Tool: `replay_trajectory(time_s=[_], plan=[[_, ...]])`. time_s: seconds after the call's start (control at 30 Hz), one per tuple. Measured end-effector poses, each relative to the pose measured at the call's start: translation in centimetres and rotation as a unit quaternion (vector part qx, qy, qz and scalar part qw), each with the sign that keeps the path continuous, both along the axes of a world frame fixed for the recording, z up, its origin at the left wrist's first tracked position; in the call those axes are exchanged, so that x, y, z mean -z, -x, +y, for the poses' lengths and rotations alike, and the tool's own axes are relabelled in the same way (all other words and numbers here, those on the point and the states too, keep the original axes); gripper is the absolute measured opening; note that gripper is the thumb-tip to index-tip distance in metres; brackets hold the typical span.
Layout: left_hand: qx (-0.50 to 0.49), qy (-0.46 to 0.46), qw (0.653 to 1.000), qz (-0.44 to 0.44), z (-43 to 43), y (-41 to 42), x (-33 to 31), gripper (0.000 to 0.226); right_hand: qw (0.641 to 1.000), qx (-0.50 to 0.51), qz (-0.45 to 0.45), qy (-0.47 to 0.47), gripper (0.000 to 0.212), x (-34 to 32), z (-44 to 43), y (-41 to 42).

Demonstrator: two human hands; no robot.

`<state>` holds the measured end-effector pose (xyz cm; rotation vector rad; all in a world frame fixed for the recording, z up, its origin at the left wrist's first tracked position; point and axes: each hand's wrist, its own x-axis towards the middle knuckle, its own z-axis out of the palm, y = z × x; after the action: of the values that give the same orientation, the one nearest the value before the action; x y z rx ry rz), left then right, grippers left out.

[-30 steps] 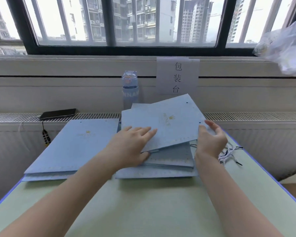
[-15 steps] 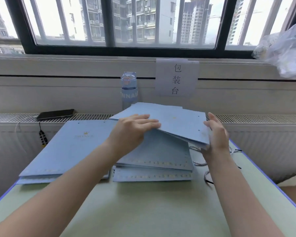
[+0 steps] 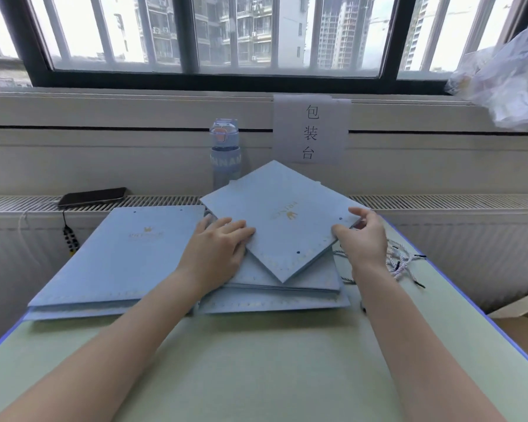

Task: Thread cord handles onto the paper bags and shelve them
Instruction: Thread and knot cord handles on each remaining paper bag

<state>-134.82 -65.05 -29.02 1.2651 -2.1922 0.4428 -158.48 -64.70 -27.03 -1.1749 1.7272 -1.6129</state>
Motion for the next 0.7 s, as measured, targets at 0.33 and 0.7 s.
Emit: replay_trajectory(time_s=[0.33, 0.7], plan=[[0.044, -0.200, 0.978, -0.041, 2.3, 2.3, 0.3, 0.090, 0.974, -0.005, 0.202, -0.099, 0.060, -0.4, 0.5, 2.0], [0.013, -0.216, 0.976, -0.027, 2.5, 2.2, 0.4, 0.061, 0.854, -0.207, 0.385, -0.282, 0.008, -0.7, 1.7, 3.9]])
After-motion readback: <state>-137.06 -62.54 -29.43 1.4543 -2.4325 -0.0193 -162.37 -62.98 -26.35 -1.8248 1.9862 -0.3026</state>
